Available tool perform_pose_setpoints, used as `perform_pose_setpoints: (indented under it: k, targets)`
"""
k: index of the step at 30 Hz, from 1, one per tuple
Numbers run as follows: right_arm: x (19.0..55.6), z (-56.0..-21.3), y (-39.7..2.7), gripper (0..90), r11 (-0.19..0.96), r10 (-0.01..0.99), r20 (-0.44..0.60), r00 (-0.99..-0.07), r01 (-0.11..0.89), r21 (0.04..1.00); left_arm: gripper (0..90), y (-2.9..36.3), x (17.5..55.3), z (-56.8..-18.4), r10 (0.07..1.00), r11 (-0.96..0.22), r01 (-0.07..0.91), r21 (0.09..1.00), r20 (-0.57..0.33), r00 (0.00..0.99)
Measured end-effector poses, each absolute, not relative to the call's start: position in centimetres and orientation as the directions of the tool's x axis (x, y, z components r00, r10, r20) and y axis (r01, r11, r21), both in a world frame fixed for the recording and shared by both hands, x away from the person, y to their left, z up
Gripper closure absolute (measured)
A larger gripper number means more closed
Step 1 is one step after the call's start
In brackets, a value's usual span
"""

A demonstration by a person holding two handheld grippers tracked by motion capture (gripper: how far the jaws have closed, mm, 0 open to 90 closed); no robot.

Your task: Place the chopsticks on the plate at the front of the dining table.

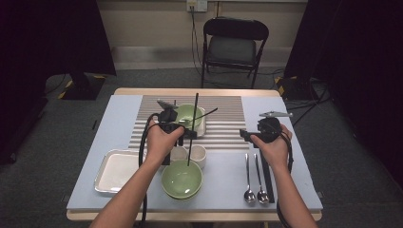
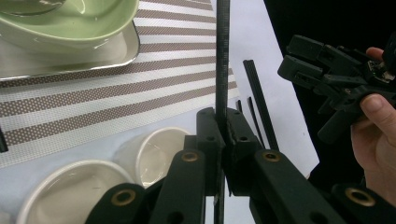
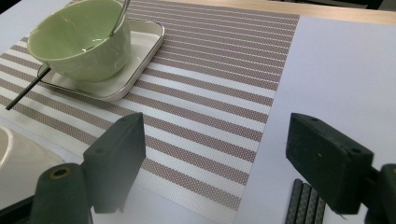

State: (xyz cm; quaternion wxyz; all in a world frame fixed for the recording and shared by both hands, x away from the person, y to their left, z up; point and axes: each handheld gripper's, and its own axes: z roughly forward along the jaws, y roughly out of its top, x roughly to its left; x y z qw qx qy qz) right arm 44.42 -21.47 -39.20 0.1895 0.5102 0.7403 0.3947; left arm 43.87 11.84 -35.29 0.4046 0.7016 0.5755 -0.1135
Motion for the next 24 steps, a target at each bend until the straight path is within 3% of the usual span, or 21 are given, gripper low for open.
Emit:
perform_pose_setpoints:
  k: [24]
  targets:
    - [44.3, -40.4, -22.5, 15.3, 0.162, 0.894, 0.146, -0.423, 0.610, 0.775, 86.4, 14.3, 44.0, -35.5, 0.742, 0.027, 0.900, 0.435, -0.613, 0.273]
